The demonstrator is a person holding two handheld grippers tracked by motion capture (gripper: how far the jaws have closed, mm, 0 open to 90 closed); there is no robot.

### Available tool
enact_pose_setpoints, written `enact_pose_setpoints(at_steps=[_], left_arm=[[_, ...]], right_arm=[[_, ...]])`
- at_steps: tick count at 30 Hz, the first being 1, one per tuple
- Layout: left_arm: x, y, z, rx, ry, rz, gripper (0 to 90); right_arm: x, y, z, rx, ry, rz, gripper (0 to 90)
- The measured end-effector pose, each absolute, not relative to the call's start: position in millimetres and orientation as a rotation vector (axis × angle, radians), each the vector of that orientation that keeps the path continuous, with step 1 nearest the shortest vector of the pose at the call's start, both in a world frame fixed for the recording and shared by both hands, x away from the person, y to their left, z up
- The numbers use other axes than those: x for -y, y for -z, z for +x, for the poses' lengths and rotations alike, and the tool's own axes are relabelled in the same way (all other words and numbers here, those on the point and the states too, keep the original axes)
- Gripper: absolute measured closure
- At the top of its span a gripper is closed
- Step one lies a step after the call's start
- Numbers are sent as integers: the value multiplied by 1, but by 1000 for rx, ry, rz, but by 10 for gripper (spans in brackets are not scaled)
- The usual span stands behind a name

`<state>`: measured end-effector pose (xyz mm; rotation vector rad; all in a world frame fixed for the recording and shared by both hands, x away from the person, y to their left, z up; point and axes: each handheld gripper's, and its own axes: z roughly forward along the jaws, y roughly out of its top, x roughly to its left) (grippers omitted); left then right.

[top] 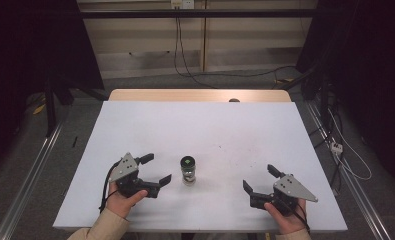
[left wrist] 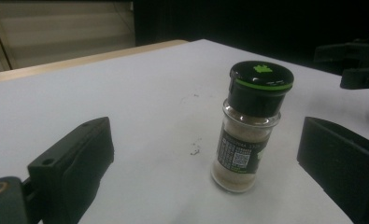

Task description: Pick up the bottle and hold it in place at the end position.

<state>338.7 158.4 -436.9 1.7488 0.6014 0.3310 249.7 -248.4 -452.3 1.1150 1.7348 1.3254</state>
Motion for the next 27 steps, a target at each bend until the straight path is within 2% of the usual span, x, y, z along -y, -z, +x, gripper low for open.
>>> enact_pose_setpoints(at_steps=[12, 27], left_arm=[[-134, 440, 341, -577, -306, 1812, 50], [-110, 443, 343, -540, -340, 1896, 144]], right_arm=[[249, 452, 249, -1734, -1324, 1116, 43], [249, 452, 249, -1734, -1327, 1115, 44]])
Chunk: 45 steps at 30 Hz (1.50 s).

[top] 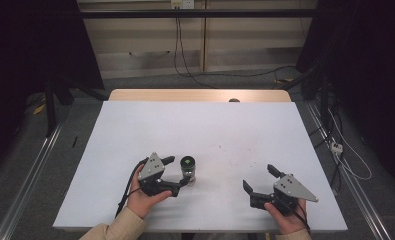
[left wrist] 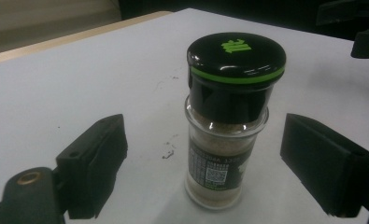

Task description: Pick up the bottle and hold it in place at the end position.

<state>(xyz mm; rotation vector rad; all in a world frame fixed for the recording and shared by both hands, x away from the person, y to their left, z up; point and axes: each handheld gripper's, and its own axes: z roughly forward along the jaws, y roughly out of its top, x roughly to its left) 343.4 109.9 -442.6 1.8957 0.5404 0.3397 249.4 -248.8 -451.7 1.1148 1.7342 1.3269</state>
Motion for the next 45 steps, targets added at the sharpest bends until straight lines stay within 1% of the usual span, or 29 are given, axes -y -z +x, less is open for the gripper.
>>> enact_pose_setpoints(at_steps=[1, 7, 21, 26, 28, 35, 38, 39, 42, 45], left_arm=[[-108, 443, 343, -550, -325, 1891, 146], [-99, 445, 344, -533, -338, 1931, 187], [-86, 449, 346, -521, -356, 1986, 327], [-85, 450, 347, -538, -355, 1981, 365], [-85, 450, 348, -539, -356, 1978, 401], [-84, 449, 348, -533, -344, 1976, 445], [-84, 449, 348, -524, -336, 1975, 488], [-84, 449, 347, -525, -331, 1972, 515], [-83, 449, 348, -523, -319, 1962, 527], [-82, 449, 349, -507, -342, 1962, 529]], right_arm=[[249, 452, 249, -1734, -1327, 1115, 44], [249, 452, 250, -1734, -1327, 1113, 44], [249, 452, 250, -1738, -1332, 1115, 44], [249, 452, 250, -1740, -1332, 1114, 46], [249, 452, 250, -1738, -1333, 1114, 45], [250, 452, 250, -1740, -1336, 1112, 46], [250, 452, 250, -1740, -1336, 1112, 46], [250, 452, 250, -1739, -1336, 1114, 46], [250, 452, 250, -1739, -1334, 1113, 46], [249, 452, 250, -1740, -1335, 1109, 46]])
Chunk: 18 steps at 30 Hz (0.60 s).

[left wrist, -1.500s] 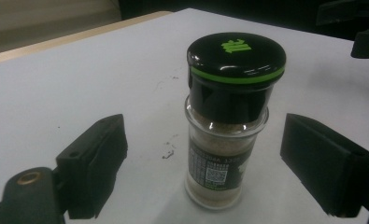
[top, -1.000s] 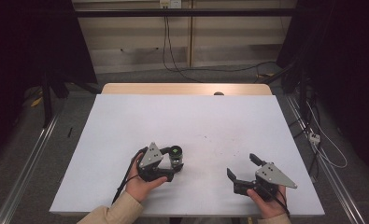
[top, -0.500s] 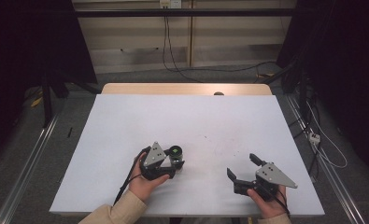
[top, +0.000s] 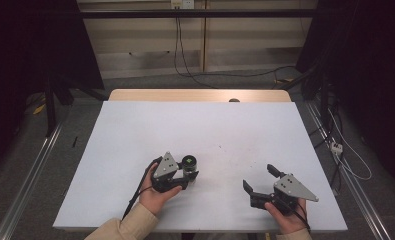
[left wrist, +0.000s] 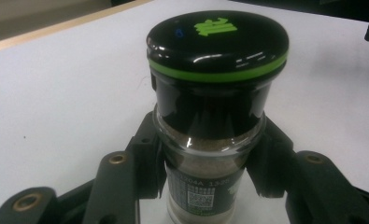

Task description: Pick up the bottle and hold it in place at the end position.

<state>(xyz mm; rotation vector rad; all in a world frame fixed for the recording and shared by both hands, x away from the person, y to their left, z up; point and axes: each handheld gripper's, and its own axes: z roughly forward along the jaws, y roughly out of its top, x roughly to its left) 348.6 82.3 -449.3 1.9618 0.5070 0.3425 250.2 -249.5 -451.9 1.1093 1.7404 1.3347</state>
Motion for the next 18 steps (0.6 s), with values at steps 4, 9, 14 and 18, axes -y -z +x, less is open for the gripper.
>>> enact_pose_setpoints(at_steps=[4, 9, 14, 18], left_arm=[[-83, 449, 352, -525, -320, 1932, 529], [-84, 444, 357, -537, -316, 1927, 529], [-82, 440, 364, -525, -334, 1930, 530], [-80, 438, 369, -534, -313, 1922, 530]], right_arm=[[250, 452, 250, -1741, -1340, 1110, 46], [250, 452, 250, -1741, -1342, 1111, 46], [251, 452, 251, -1740, -1342, 1114, 46], [250, 452, 251, -1741, -1342, 1115, 46]])
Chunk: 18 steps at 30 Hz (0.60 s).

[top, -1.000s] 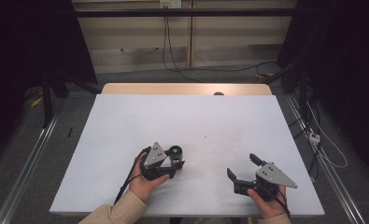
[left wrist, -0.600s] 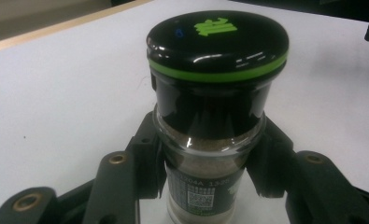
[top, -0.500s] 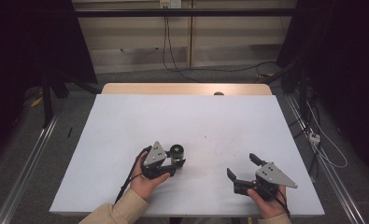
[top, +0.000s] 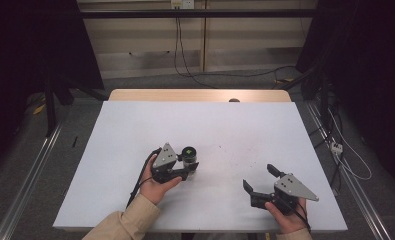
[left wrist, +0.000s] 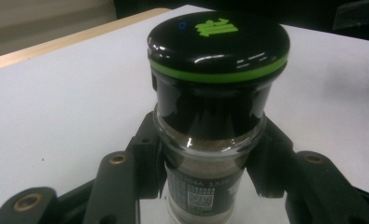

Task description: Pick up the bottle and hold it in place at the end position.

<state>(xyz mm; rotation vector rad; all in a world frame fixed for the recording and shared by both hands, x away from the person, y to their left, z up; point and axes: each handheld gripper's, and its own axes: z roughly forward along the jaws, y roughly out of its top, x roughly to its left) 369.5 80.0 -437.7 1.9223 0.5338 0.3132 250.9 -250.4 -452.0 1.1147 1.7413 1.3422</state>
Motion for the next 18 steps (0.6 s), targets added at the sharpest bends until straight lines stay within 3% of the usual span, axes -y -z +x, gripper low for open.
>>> enact_pose_setpoints(at_steps=[18], left_arm=[[-71, 433, 388, -538, -316, 1921, 530]], right_arm=[[251, 452, 251, -1746, -1349, 1113, 46]])
